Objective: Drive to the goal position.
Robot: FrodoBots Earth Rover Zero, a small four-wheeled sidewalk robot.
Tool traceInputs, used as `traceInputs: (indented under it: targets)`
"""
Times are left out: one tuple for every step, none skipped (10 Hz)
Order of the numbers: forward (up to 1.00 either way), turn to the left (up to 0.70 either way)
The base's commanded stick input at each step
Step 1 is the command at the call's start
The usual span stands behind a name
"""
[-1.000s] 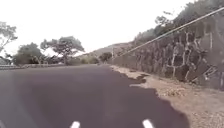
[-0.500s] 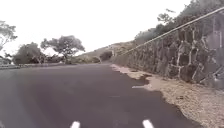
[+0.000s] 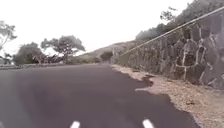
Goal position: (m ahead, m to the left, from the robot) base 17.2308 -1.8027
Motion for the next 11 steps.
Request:
traceInputs:
  targets:
    - [0.5,0.0]
    - [0.5,0.0]
    - [0.5,0.0]
    - [0.5,0.0]
    - [0.5,0.0]
    - [0.5,0.0]
    - [0.5,0.0]
    - [0.5,0.0]
    - [0.5,0.0]
    - [0.5,0.0]
    - [0.5,0.0]
